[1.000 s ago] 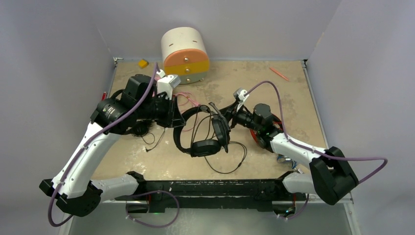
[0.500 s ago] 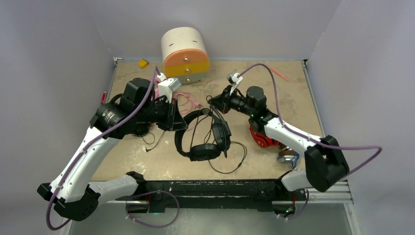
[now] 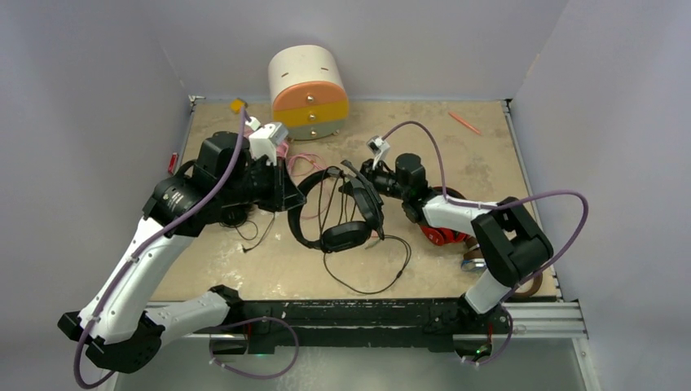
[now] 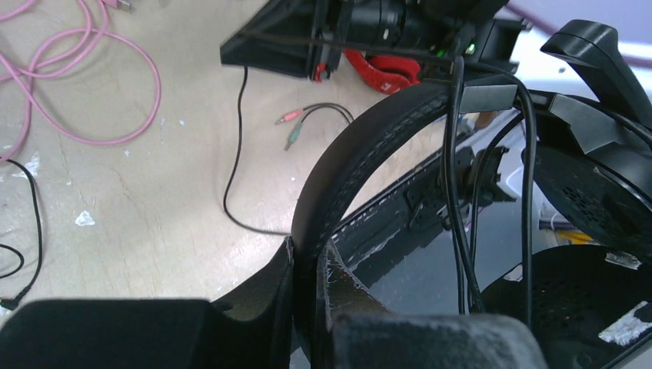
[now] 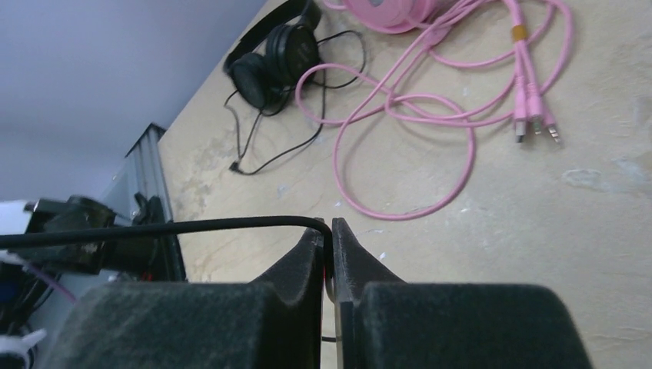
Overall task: Wrap the headphones
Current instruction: Wrap the headphones cable around the headphones.
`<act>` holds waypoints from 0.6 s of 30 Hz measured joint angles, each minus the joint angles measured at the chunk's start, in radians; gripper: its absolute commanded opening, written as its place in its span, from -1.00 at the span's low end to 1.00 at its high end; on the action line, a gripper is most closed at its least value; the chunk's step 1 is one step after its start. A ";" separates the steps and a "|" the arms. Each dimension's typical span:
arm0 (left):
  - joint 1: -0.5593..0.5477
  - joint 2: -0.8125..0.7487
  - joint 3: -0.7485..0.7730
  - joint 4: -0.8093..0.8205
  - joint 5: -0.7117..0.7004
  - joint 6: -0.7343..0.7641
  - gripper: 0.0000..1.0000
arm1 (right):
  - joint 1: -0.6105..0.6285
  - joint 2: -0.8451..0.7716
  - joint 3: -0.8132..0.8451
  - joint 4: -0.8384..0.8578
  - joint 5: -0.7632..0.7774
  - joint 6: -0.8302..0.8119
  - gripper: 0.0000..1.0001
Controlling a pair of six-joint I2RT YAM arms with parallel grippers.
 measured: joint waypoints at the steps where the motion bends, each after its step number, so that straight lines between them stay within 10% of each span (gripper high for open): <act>1: 0.000 -0.006 0.000 0.009 -0.012 -0.011 -1.00 | 0.000 0.005 -0.014 0.030 -0.013 0.016 -0.55; 9: 0.000 -0.022 -0.001 0.082 -0.022 -0.057 -1.00 | 0.001 0.032 -0.088 0.145 -0.026 0.032 0.29; 18: 0.000 -0.016 0.025 0.082 -0.042 -0.060 -1.00 | 0.017 0.097 -0.089 0.218 0.010 0.022 -0.12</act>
